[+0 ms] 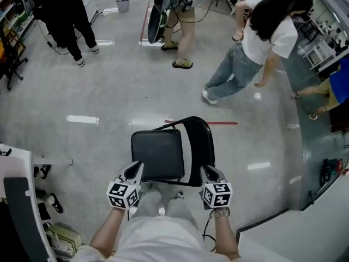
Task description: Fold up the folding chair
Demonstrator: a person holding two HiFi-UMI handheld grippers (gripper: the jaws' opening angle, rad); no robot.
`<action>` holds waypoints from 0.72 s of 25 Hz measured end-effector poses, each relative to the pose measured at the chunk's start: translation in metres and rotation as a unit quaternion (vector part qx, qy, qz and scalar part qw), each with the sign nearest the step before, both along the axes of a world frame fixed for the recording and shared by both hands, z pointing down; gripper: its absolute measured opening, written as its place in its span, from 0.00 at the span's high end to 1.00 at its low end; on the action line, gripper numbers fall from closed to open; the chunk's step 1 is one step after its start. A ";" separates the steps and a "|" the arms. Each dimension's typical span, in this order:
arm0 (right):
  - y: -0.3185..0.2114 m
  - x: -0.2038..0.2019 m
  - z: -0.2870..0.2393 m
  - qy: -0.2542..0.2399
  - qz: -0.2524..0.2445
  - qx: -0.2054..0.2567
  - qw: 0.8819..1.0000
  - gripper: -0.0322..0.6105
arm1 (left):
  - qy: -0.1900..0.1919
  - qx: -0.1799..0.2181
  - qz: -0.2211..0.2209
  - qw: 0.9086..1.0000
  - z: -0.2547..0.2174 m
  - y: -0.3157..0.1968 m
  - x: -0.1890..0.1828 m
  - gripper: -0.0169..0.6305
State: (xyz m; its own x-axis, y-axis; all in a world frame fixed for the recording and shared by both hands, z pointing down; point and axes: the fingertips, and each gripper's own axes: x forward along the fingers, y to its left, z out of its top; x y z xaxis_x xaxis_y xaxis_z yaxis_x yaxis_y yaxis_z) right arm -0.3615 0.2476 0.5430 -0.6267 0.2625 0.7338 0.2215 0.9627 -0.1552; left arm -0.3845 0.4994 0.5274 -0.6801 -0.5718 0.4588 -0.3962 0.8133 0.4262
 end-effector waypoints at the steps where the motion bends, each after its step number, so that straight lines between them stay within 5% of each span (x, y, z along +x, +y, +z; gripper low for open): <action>1: -0.005 -0.003 0.010 0.013 -0.002 0.002 1.000 0.88 | 0.007 -0.001 0.001 1.000 0.008 -0.002 -0.003 0.95; 8: -0.047 -0.062 0.069 0.019 -0.004 0.056 0.998 0.63 | 0.037 0.018 0.006 0.999 0.079 -0.021 -0.040 0.79; 13: -0.084 -0.089 0.110 0.036 0.042 0.064 0.996 0.58 | 0.038 0.026 0.010 0.999 0.108 -0.030 -0.058 0.72; 18: -0.100 -0.099 0.159 0.094 0.034 0.049 0.994 0.56 | 0.050 0.023 0.024 0.998 0.147 -0.036 -0.068 0.62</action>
